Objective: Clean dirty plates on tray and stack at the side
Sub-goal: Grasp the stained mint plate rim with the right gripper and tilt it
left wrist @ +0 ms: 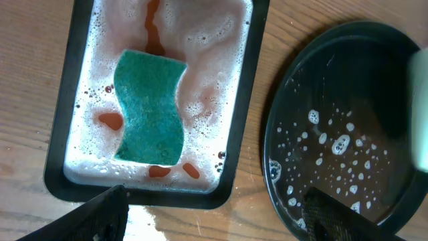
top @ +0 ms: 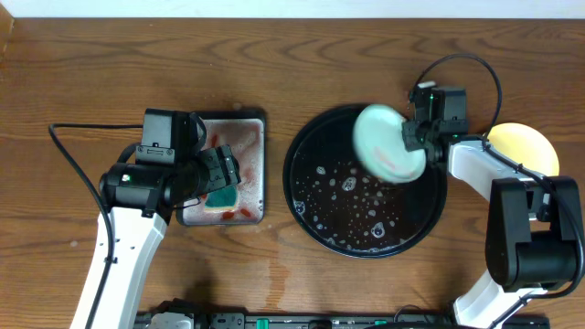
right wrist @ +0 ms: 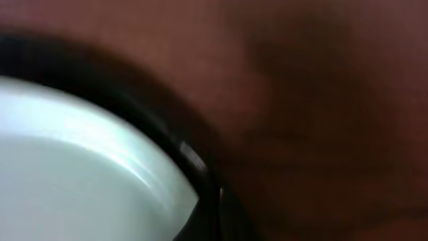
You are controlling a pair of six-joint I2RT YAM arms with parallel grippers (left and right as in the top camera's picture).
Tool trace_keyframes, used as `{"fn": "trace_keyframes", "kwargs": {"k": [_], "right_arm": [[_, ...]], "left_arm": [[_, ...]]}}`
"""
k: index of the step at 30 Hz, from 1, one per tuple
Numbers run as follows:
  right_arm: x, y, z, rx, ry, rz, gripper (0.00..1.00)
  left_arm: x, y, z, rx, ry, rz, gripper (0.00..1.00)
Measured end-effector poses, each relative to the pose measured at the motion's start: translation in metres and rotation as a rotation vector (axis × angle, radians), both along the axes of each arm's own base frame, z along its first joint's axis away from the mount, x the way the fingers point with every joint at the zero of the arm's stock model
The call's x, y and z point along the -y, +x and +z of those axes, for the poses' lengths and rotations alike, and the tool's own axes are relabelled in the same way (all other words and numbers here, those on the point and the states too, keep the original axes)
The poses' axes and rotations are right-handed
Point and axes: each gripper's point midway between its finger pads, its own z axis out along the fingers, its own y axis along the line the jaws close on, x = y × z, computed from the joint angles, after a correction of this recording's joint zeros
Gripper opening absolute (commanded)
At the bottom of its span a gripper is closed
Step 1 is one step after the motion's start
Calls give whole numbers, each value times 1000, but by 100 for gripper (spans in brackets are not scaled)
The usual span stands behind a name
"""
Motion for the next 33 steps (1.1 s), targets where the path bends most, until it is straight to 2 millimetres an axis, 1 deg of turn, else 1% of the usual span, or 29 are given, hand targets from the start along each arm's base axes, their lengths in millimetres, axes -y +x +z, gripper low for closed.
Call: {"fn": "trace_keyframes", "kwargs": {"k": [2,4,5,8,9,10,11,13,15,17,18,21,25,27,28,29,30,32,33], "right_arm": [[1,-9,0,-36,-2,-3,1],[2,-19,8,-55,-3,-4,1],[2,-23,16,-56,-4,-5,1],[3,-31,49,-22,5,-13,1],[3,-34,62,-3,9,-16,11],[3,-37,73,13,14,-20,30],[3,-39,82,27,21,-30,37],[3,-42,89,35,20,-24,42],[1,-42,86,29,21,-5,48],[-4,-38,78,23,16,45,54],[-8,-35,71,20,12,89,56],[-17,-29,47,3,-14,206,54],[-23,-23,12,-19,-59,318,56],[-24,-20,1,-21,-74,346,56],[-24,-19,-3,-18,-80,359,56],[-24,-18,-6,-16,-85,367,54],[-26,-17,-9,-15,-84,377,49],[-27,-15,-10,-7,-86,391,8],[-27,-15,-11,-8,-88,397,1]], "left_arm": [[0,0,0,0,0,-1,84],[0,0,0,0,0,0,83],[0,0,0,0,0,0,83],[0,0,0,0,0,0,83],[0,0,0,0,0,0,84],[0,0,0,0,0,0,83],[0,0,0,0,0,0,83],[0,0,0,0,0,-1,83],[0,0,0,0,0,0,83],[0,0,0,0,0,0,83],[0,0,0,0,0,-1,84],[0,0,0,0,0,0,83],[0,0,0,0,0,0,84],[0,0,0,0,0,0,83],[0,0,0,0,0,0,84],[0,0,0,0,0,-1,83],[0,0,0,0,0,-1,83],[0,0,0,0,0,0,83],[0,0,0,0,0,0,84]]}}
